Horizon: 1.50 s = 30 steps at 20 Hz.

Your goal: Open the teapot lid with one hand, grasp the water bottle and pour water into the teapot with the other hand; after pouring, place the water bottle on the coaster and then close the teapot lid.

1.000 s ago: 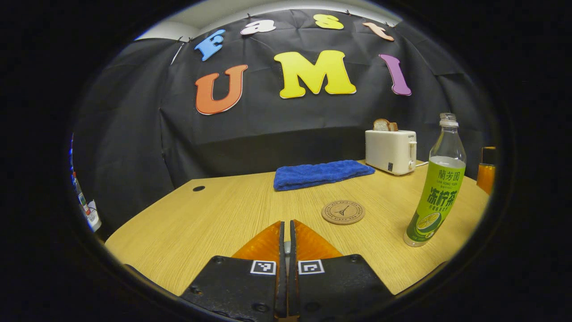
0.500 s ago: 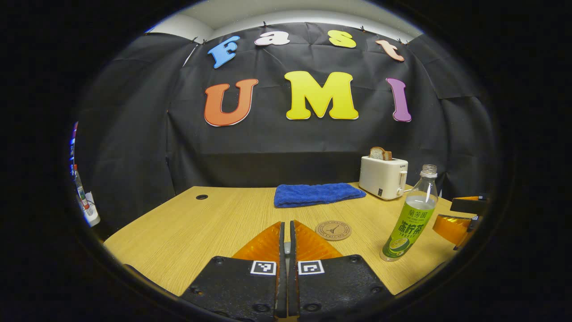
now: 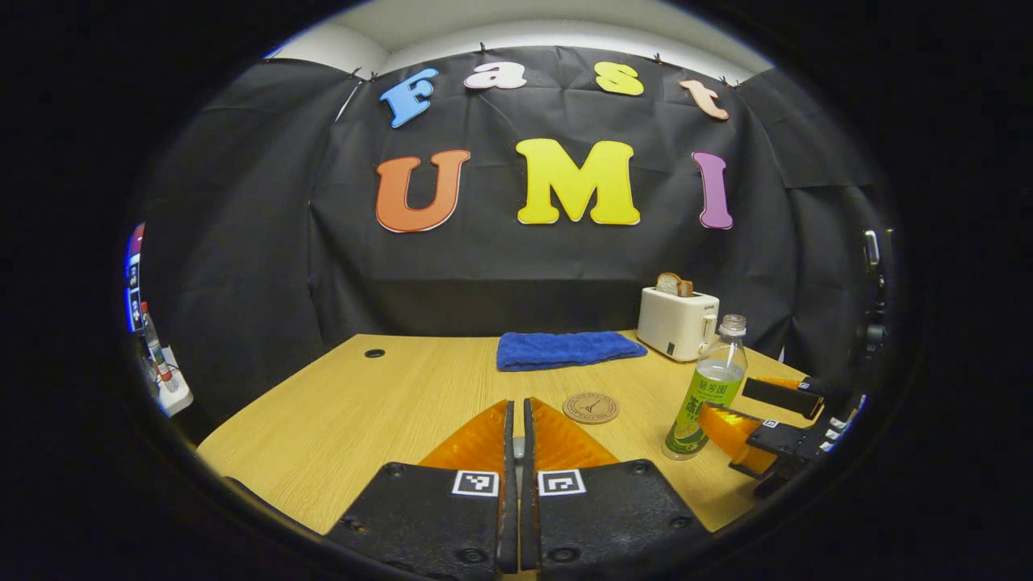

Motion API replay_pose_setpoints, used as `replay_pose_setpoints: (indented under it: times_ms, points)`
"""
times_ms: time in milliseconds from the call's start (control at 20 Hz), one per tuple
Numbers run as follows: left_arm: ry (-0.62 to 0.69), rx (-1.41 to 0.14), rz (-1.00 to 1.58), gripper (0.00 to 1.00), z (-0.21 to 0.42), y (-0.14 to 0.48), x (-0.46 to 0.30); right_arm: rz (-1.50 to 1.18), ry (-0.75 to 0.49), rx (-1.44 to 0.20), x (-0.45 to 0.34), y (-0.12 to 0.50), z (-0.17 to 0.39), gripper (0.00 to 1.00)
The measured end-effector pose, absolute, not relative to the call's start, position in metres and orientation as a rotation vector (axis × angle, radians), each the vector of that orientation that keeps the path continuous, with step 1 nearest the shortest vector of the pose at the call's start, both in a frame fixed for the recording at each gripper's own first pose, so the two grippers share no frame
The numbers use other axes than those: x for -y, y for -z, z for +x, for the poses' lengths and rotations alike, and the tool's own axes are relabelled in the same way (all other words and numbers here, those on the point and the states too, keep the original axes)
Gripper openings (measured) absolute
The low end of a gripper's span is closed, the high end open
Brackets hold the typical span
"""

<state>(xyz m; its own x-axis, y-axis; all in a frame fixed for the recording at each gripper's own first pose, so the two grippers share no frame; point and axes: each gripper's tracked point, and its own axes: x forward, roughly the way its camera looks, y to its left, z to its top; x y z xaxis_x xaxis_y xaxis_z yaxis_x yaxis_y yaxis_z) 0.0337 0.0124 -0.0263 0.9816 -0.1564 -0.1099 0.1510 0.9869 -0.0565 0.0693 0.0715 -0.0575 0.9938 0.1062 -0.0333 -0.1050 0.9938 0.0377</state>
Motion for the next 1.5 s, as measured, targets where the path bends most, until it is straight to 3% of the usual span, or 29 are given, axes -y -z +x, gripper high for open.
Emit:
replay_pose_setpoints:
  times_ms: [400,450,500,700,1200,1500]
  points:
    - [0.192,-0.118,-0.064,0.04,0.008,0.026,-0.020,0.013,-0.060,-0.062,-0.076,0.065,0.103,0.95]
    - [0.185,-0.118,-0.064,0.04,0.007,0.025,-0.024,0.008,-0.046,-0.073,-0.074,0.067,0.104,0.91]
    - [0.186,-0.118,-0.067,0.04,0.007,0.025,-0.027,0.016,-0.045,-0.072,-0.075,0.069,0.105,0.76]
    - [0.225,-0.121,-0.095,0.04,-0.001,0.018,-0.028,-0.032,-0.060,-0.098,-0.087,0.064,0.094,0.72]
    - [0.174,-0.131,-0.081,0.05,-0.002,0.019,-0.065,-0.490,-0.002,-0.196,-0.125,0.063,0.097,0.72]
    - [0.160,-0.145,-0.115,0.05,0.000,0.025,-0.084,-0.944,0.072,-0.156,-0.133,0.056,0.107,0.72]
